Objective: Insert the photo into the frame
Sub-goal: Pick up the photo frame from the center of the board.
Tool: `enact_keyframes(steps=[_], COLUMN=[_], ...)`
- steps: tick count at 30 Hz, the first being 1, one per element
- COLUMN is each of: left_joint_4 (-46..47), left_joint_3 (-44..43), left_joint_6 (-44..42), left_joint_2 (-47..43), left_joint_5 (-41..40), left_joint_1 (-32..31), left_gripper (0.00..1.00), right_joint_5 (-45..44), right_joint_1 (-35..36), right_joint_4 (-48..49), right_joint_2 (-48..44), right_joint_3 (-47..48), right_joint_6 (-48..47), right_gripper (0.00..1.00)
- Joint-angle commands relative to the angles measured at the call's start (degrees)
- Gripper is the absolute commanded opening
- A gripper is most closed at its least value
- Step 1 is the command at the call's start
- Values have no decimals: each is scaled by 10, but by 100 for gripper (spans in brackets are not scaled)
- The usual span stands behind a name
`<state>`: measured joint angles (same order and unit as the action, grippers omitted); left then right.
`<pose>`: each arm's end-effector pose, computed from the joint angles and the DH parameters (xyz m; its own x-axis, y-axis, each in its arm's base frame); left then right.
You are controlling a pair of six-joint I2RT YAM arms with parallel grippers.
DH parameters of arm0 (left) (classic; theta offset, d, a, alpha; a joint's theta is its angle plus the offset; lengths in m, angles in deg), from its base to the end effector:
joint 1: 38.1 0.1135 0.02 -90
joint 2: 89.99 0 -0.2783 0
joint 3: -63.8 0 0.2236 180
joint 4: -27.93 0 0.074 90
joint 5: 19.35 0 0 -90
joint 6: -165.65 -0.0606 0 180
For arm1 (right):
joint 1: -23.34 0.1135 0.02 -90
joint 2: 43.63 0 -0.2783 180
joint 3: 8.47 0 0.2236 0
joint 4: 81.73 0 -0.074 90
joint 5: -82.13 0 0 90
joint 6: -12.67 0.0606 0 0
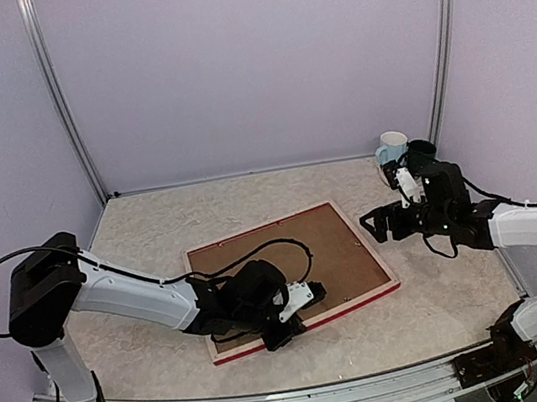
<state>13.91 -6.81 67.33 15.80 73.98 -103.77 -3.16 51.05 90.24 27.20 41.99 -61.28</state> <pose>0.1477 -0.3353 0.1507 -0.1747 0.7370 -0.6529 0.9607 0.2729 0.0510 0.2247 0.1237 0.2346 -0.5505 0.0221 -0.8346 -0.3904 0.8768 0.2807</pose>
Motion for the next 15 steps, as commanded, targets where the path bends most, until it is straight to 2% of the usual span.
enact_keyframes(steps=[1, 7, 15], left_joint_4=[-22, -62, -115], left_joint_3=[-23, -23, -41], left_joint_6=[-6, -4, 7], left_joint_2=[-17, -74, -146], left_joint_5=[26, 20, 41], left_joint_1=[-2, -2, 16], left_gripper=[0, 0, 0], right_joint_5=[17, -15, -104], right_joint_1=[14, 62, 203], right_joint_4=[-58, -181, -192], right_joint_2=[-51, -59, -54], right_joint_3=[40, 102, 134], right_joint_6=[-38, -92, -182], right_gripper=[99, 99, 99])
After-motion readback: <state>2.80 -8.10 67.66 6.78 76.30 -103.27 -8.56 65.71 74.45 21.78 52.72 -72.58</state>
